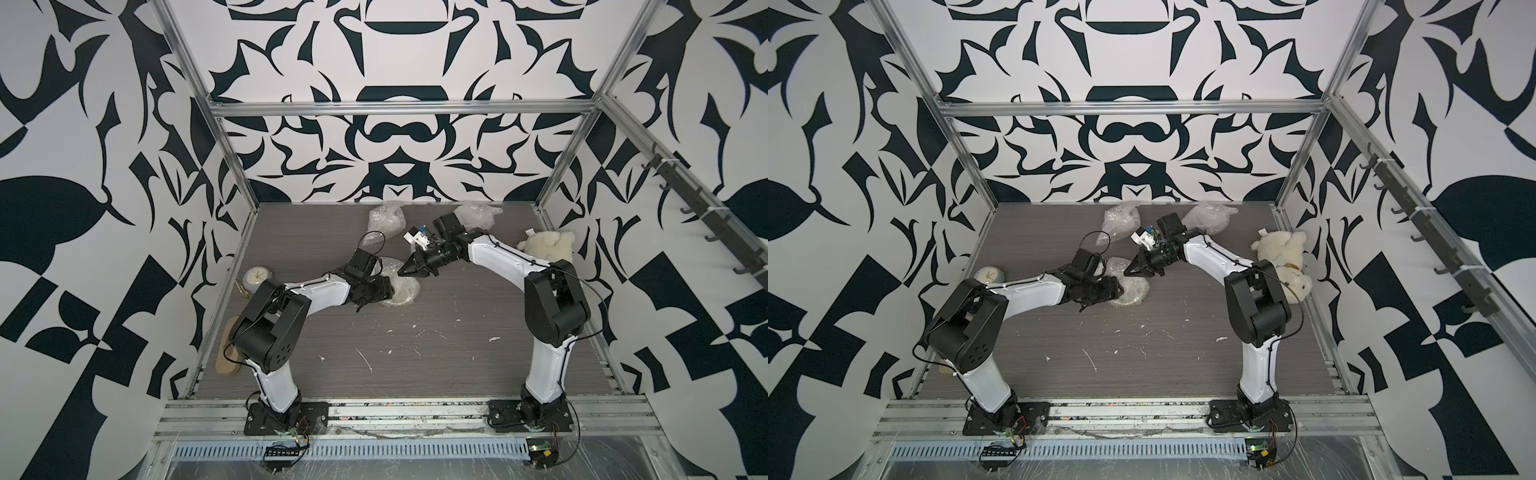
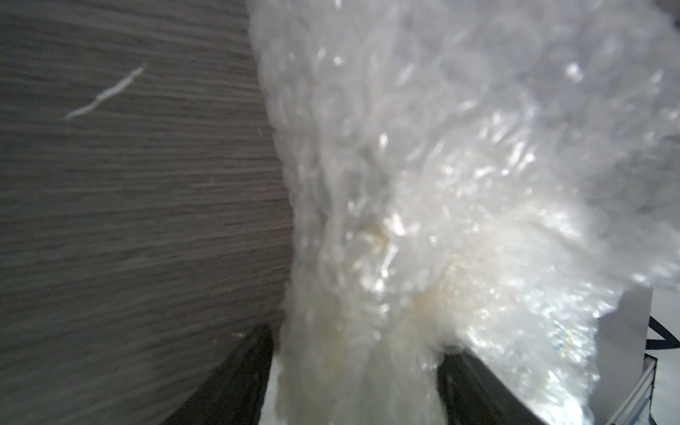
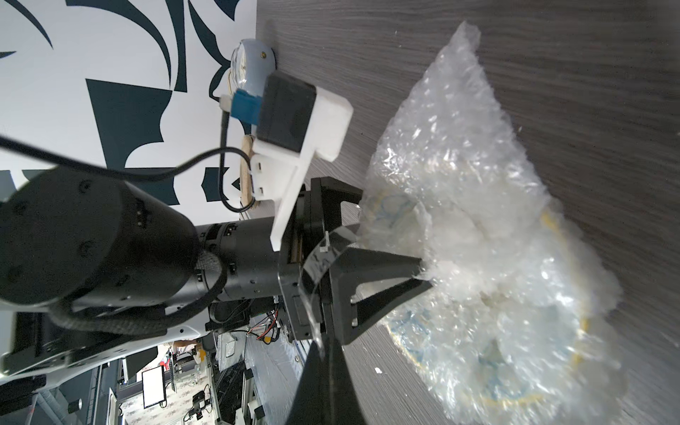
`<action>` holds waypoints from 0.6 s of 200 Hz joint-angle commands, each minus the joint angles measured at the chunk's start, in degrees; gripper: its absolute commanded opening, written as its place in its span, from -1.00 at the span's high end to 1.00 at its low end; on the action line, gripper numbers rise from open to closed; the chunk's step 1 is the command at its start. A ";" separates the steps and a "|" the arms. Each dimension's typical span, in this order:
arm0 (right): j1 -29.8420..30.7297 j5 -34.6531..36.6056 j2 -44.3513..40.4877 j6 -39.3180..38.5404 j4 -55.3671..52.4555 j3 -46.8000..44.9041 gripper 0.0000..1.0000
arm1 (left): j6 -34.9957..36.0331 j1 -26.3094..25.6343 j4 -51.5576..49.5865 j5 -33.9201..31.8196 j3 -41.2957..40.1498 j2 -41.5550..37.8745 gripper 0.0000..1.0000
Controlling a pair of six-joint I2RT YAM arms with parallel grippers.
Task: Wrap bowls in bubble wrap
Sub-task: Stick the tape on the bubble wrap.
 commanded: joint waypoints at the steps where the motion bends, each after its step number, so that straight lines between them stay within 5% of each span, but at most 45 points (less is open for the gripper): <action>1: 0.30 -0.95 1.16 -0.54 0.52 0.01 1.00 | 0.29 0.45 -4.13 -1.91 -1.65 0.05 -0.44; 120: -0.01 1.47 -0.29 -3.55 -3.15 -8.00 1.00 | 0.47 0.46 -4.24 -1.66 -1.04 0.30 -0.44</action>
